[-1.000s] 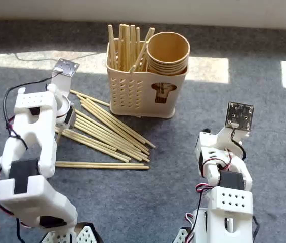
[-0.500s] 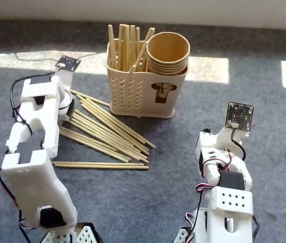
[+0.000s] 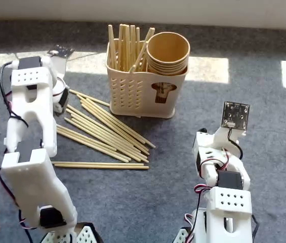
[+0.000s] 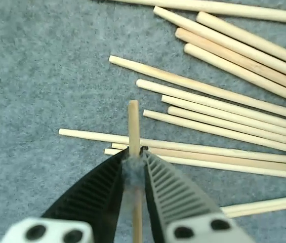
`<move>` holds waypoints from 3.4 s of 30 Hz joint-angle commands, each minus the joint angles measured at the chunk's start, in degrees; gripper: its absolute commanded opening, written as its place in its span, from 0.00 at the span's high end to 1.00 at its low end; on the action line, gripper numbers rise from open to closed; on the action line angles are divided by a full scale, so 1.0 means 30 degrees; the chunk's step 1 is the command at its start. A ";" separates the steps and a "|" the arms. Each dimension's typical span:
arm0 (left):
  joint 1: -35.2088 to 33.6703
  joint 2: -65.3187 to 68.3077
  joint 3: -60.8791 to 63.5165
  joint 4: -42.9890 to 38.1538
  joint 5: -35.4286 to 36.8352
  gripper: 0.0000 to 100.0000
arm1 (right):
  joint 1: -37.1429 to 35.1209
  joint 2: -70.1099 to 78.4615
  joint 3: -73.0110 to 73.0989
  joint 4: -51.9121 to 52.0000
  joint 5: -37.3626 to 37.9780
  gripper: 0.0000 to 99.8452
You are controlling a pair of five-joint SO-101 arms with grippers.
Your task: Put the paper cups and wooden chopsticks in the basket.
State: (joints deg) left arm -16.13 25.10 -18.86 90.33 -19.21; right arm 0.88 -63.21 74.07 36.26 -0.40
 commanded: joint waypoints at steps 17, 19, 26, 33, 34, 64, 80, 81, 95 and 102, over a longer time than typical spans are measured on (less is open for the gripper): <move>0.2740 -0.4850 -0.7136 0.3634 0.2198 0.99 | -0.0249 -0.0249 -0.0073 -0.0454 -0.0147 0.87; 0.3121 -0.5758 -0.7136 0.3634 0.2198 0.99 | -0.0249 -0.0249 -0.0044 -0.0454 -0.0147 0.87; 0.4938 -0.8601 -0.7223 0.3634 0.2696 0.99 | -0.0718 -0.0308 0.0777 -0.0513 -0.0088 0.87; 0.6344 -1.0828 -0.8630 0.2168 0.5070 0.99 | -0.0747 -0.0308 0.0777 -0.0542 -0.0059 0.87; 0.6579 -1.1033 -0.8777 0.1641 0.5392 0.99 | -0.0747 -0.0308 0.0777 -0.0542 -0.0059 0.87; 0.9773 -1.1297 -0.2300 -1.8081 1.0462 0.99 | -0.0689 -0.0308 0.1656 -0.1685 0.0000 0.87; 0.9070 -1.1473 0.3736 -2.1626 0.9231 0.92 | -0.0659 -0.0308 0.2476 -0.3560 0.0000 0.87; 0.9070 -1.1502 0.3736 -2.1304 0.9231 0.87 | -0.0659 -0.0308 0.2476 -0.3560 0.0000 0.87; 0.4733 -1.3465 0.3941 -1.7934 0.9260 0.87 | -0.0747 -0.0308 0.2564 -0.3560 0.0000 0.87; 0.1919 -1.3407 0.3941 -1.5355 0.9172 0.87 | -0.0747 -0.0308 0.2593 -0.3560 0.0000 0.87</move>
State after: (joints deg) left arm -7.08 -12.62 -6.73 41.01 8.66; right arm -0.88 -63.21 82.07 27.03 -0.40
